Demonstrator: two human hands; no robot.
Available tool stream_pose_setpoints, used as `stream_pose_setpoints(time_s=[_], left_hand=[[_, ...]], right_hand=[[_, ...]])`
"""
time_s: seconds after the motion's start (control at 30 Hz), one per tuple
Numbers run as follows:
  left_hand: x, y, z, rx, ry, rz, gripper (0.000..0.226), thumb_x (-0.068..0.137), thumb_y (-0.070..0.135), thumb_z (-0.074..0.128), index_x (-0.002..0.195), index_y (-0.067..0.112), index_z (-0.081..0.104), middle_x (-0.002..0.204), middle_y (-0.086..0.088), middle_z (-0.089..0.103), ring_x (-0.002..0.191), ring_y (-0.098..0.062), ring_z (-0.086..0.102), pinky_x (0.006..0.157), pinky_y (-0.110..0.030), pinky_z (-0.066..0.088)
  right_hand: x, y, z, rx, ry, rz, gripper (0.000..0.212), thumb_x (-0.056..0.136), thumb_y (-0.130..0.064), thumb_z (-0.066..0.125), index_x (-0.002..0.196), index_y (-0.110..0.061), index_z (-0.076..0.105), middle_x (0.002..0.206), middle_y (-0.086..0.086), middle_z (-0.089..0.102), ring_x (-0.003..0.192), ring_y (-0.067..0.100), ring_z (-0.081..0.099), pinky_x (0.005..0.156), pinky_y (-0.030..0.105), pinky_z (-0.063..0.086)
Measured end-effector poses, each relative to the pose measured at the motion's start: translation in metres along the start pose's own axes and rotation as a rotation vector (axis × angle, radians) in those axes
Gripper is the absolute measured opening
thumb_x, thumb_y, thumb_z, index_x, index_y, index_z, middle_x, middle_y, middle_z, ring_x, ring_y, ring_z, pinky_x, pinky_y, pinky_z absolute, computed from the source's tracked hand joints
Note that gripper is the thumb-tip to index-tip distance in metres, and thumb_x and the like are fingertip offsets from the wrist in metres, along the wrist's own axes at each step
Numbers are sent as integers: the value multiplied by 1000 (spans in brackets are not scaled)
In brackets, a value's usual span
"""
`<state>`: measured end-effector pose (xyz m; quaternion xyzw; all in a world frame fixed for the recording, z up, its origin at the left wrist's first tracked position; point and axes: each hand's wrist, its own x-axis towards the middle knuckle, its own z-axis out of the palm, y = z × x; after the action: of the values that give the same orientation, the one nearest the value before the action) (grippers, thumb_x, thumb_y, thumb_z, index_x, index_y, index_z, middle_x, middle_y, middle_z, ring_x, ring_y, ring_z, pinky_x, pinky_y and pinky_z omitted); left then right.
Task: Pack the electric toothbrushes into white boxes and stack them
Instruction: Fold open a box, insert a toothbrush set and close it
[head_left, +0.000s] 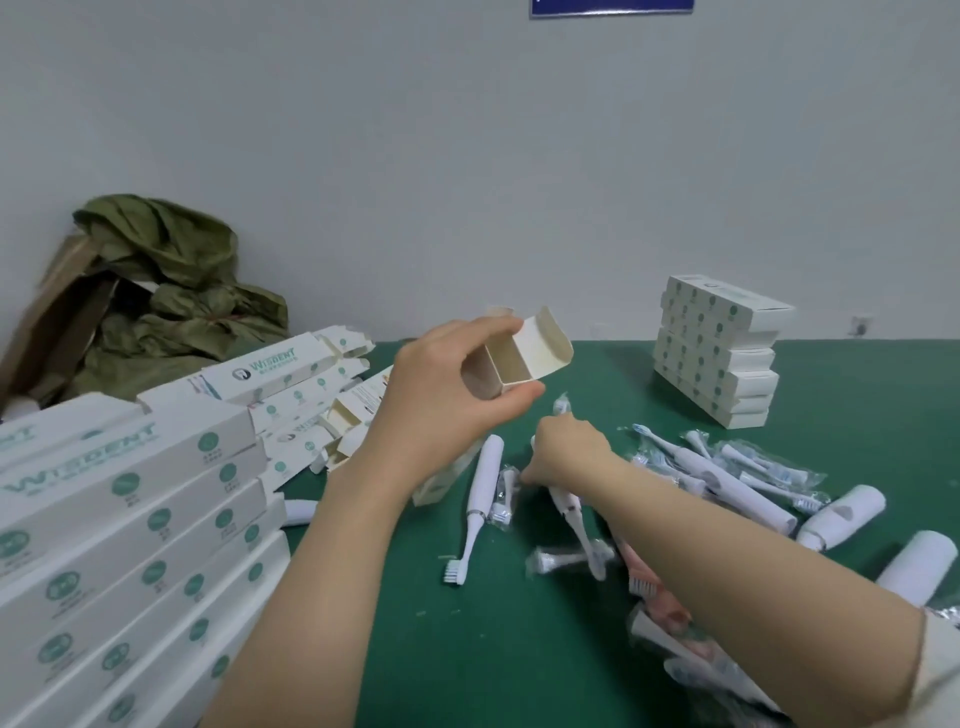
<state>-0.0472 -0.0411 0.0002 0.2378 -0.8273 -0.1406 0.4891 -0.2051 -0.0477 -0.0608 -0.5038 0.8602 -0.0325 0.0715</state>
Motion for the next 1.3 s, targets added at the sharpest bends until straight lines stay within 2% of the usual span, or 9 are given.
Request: stream_pose_setpoints(time_s=[0.07, 0.2, 0.3, 0.47, 0.57, 0.73, 0.9, 1.1, 1.3], left_hand=[[2, 5, -2, -20, 10, 26, 47, 70, 29, 81, 115, 30, 66, 106, 21, 60, 80, 12, 49, 79, -5, 37], [3, 9, -6, -15, 10, 37, 49, 71, 28, 81, 117, 29, 64, 111, 14, 62, 78, 10, 49, 80, -11, 41], [0, 10, -2, 0, 39, 16, 50, 71, 26, 82, 118, 27, 64, 106, 8, 63, 82, 6, 50, 76, -3, 36], [0, 7, 11, 66, 91, -76, 52, 70, 22, 82, 119, 20, 64, 107, 6, 59, 87, 4, 42, 78, 1, 28], [0, 4, 17, 113, 67, -138, 53, 72, 22, 80, 121, 20, 61, 109, 7, 55, 94, -5, 42, 76, -13, 28], [-3, 7, 24, 104, 50, -120, 50, 70, 23, 79, 117, 20, 63, 104, 10, 55, 93, -5, 46, 80, -13, 30], [-4, 7, 27, 125, 42, -116, 50, 71, 23, 79, 118, 18, 62, 107, 5, 59, 95, -9, 48, 79, -15, 31], [1, 10, 23, 126, 72, -96, 51, 69, 26, 79, 117, 22, 62, 104, 11, 57, 85, 3, 41, 72, -4, 27], [1, 10, 21, 104, 64, -73, 52, 68, 30, 82, 116, 19, 65, 102, 12, 57, 88, 8, 38, 75, 8, 24]], right_hand=[[-6, 0, -7, 36, 8, 30, 34, 85, -37, 63, 101, -9, 52, 108, 7, 55, 99, 26, 61, 68, 30, 44], [-18, 17, -31, 434, -58, 125, 22, 82, -24, 58, 77, -4, 53, 71, 11, 63, 55, 24, 64, 52, 28, 54], [-33, 40, -49, 838, 10, 150, 21, 84, -16, 57, 89, 5, 58, 80, 21, 68, 65, 30, 70, 64, 37, 60], [-71, 65, -94, 1535, 398, -100, 21, 88, -7, 53, 106, 4, 55, 67, 4, 56, 42, 6, 59, 43, 21, 50], [-91, 60, -102, 1794, 602, -244, 32, 87, -10, 56, 117, -2, 48, 81, 6, 59, 57, 7, 64, 52, 18, 52], [-99, 37, -86, 1793, 852, -316, 32, 88, -3, 56, 113, -14, 39, 94, 2, 63, 83, 6, 67, 69, 19, 55], [-94, 34, -75, 1577, 940, -385, 31, 83, -9, 64, 100, -26, 43, 100, -9, 58, 83, 2, 65, 77, 31, 56], [-97, 26, -76, 1211, 844, -431, 60, 75, -13, 77, 116, -29, 36, 95, -17, 54, 75, -6, 63, 67, 9, 48], [-96, 27, -64, 817, 804, -559, 19, 82, -19, 72, 101, -19, 70, 98, -4, 58, 81, 1, 52, 71, 8, 41]])
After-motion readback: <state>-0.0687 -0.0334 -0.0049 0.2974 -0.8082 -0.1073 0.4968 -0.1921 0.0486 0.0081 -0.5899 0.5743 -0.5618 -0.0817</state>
